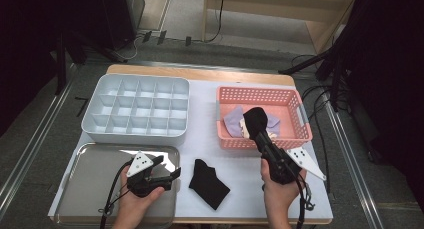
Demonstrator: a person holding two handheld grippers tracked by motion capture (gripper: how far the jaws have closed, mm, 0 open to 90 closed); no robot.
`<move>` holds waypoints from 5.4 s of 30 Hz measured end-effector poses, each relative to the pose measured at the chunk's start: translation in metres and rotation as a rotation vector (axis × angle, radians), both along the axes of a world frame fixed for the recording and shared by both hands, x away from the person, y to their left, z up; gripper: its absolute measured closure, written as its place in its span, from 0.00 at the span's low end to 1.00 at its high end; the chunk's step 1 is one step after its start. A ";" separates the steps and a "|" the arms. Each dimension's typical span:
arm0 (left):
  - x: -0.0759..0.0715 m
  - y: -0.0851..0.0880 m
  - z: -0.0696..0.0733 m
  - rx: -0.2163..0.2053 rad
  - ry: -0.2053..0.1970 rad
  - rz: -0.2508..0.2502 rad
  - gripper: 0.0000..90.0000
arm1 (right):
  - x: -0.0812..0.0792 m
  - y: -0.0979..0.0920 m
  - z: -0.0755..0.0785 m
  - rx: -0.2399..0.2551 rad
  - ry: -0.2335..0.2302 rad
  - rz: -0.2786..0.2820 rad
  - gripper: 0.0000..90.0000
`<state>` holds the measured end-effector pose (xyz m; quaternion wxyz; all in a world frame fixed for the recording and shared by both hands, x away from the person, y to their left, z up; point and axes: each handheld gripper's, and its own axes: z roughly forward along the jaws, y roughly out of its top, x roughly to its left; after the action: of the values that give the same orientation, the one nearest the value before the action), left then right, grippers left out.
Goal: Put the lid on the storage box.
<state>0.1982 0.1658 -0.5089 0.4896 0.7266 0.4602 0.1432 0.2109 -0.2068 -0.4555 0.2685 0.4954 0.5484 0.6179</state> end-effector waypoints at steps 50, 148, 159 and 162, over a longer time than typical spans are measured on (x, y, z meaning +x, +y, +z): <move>-0.003 -0.001 0.009 0.028 -0.031 0.020 0.27 | -0.033 -0.067 -0.081 -0.139 0.413 -0.081 0.42; -0.011 -0.033 0.009 -0.033 0.091 -0.121 0.47 | -0.081 0.065 -0.061 -0.281 0.276 0.299 0.54; -0.007 -0.049 0.007 0.007 0.104 -0.130 0.48 | -0.094 0.077 -0.077 -0.361 0.347 0.299 0.87; -0.002 -0.052 0.005 -0.042 0.163 -0.164 0.54 | -0.090 0.072 -0.078 -0.363 0.348 0.310 0.96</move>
<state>0.1961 0.1134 -0.5036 0.4758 0.7605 0.4407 0.0333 0.1207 -0.1346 -0.5332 0.1572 0.4481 0.7569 0.4489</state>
